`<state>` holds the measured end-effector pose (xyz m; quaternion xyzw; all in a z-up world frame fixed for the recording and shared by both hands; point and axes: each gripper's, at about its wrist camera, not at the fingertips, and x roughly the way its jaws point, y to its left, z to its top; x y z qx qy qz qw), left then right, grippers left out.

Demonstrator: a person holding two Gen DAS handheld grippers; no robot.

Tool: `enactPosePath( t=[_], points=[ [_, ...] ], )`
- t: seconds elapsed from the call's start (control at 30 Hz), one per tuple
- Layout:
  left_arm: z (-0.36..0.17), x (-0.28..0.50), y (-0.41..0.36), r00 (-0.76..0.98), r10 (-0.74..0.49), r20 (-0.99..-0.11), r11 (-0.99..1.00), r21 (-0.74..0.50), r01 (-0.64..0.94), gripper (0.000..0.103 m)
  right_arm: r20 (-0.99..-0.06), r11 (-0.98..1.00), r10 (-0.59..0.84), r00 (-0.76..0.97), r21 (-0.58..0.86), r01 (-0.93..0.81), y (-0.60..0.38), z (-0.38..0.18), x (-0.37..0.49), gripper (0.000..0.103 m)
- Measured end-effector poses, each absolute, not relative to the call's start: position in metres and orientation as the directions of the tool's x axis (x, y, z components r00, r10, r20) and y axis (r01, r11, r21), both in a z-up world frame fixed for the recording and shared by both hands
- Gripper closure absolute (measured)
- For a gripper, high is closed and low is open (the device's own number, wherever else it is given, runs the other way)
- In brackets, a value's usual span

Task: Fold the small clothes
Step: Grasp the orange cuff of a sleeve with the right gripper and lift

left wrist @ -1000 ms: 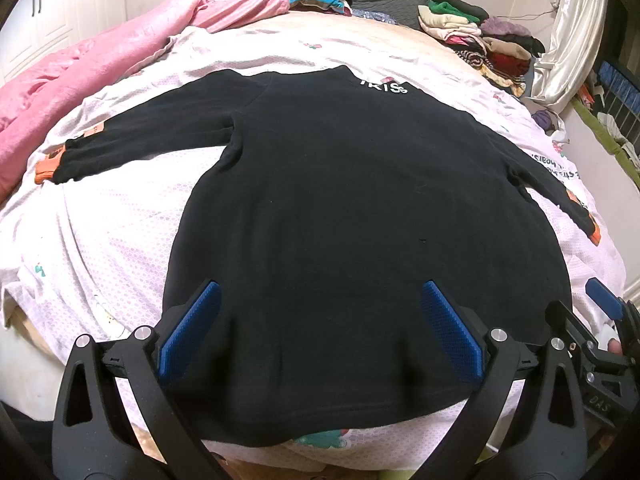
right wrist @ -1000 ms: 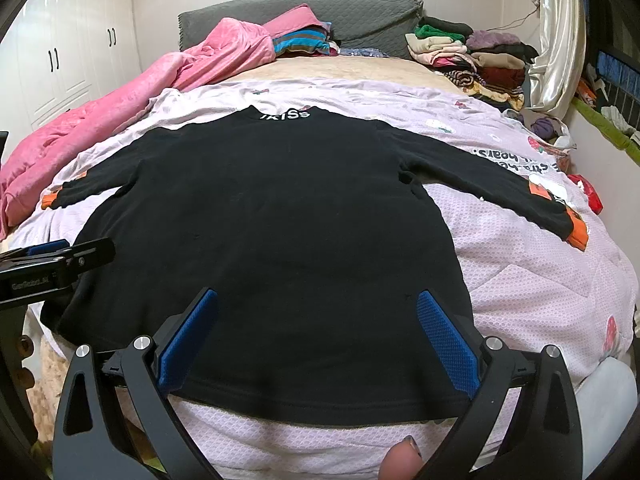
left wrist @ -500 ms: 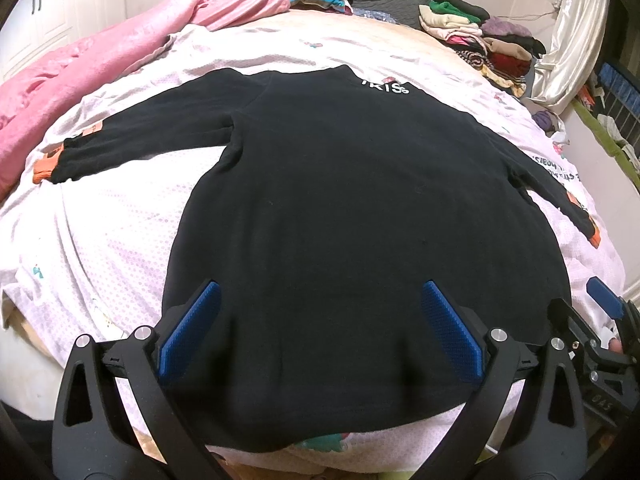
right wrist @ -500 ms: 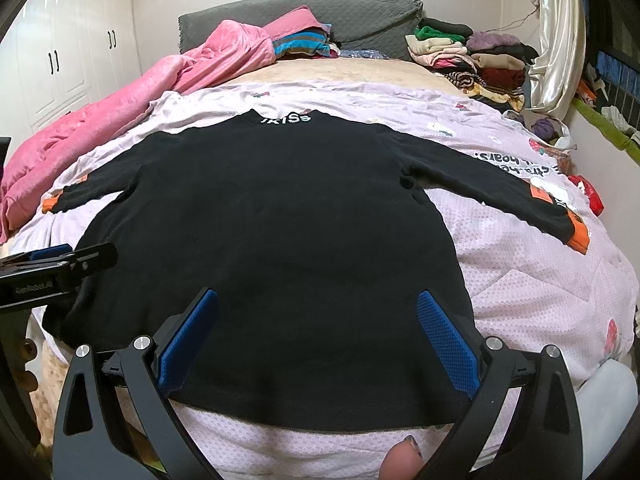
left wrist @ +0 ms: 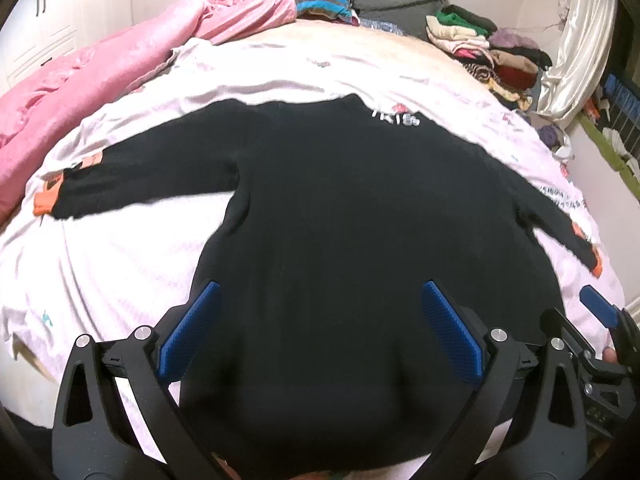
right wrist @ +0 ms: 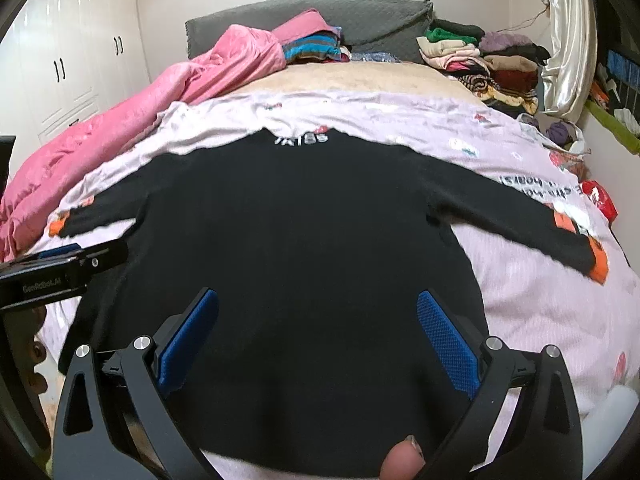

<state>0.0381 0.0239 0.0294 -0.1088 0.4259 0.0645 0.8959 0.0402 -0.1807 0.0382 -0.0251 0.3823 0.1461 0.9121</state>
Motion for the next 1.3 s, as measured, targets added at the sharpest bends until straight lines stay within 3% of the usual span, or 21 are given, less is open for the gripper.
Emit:
enactPosePath(
  t=[0.67, 1.3],
  points=[
    [0.05, 0.122, 0.018, 0.619, 0.005, -0.785, 0.973, -0.14, -0.185, 0.009, -0.698, 0.979, 0.206, 0.686, 0.149, -0.143, -0.225, 0.053, 0.136, 0.004],
    [0.036, 0.199, -0.026, 0.58, -0.036, -0.814, 0.987, -0.119, -0.105, 0.009, -0.76, 0.959, -0.011, 0.65, 0.177, 0.223, -0.357, 0.013, 0.183, 0.004]
  ],
)
